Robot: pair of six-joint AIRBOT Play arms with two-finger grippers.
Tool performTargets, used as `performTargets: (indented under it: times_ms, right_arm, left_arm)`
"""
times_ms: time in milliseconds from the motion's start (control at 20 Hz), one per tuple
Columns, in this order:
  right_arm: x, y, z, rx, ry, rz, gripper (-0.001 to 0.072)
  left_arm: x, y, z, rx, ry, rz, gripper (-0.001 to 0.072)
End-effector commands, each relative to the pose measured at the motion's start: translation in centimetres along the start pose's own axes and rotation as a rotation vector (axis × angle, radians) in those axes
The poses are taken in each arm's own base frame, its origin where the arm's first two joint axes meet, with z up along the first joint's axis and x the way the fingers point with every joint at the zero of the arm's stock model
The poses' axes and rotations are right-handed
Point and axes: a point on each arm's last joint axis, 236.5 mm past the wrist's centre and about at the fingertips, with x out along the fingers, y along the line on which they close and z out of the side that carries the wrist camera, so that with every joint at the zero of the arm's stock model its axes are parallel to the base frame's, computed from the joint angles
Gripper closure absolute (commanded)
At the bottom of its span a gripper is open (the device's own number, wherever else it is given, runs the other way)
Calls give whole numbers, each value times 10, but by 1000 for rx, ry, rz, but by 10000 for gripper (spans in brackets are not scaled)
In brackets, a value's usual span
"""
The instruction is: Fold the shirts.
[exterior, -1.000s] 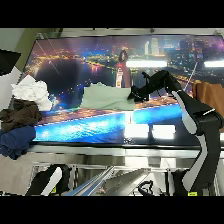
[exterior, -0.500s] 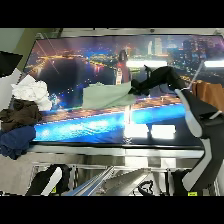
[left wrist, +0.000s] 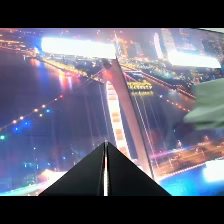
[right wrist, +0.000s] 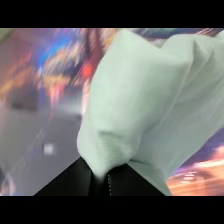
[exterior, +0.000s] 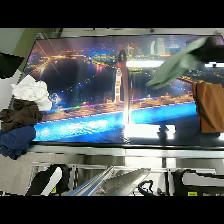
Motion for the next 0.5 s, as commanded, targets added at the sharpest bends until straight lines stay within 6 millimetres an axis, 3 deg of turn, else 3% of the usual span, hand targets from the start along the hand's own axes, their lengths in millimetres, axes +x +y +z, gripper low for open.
performTargets:
  times_ms: [0,150,250,450]
  right_arm:
    - [-91,-67,28,107,-116,-111,694]
    - [-136,-129,28,192,-149,-264,694]
    - [-159,-165,14,261,-130,-383,694]
    - [-170,-221,-65,454,85,-585,694]
  left_arm:
    - [0,-1,-6,-2,25,-6,693]
    - [0,-2,-7,-3,29,-7,693]
    - [-1,-3,-11,-2,47,-11,693]
    - [-1,-4,-20,-4,84,-18,693]
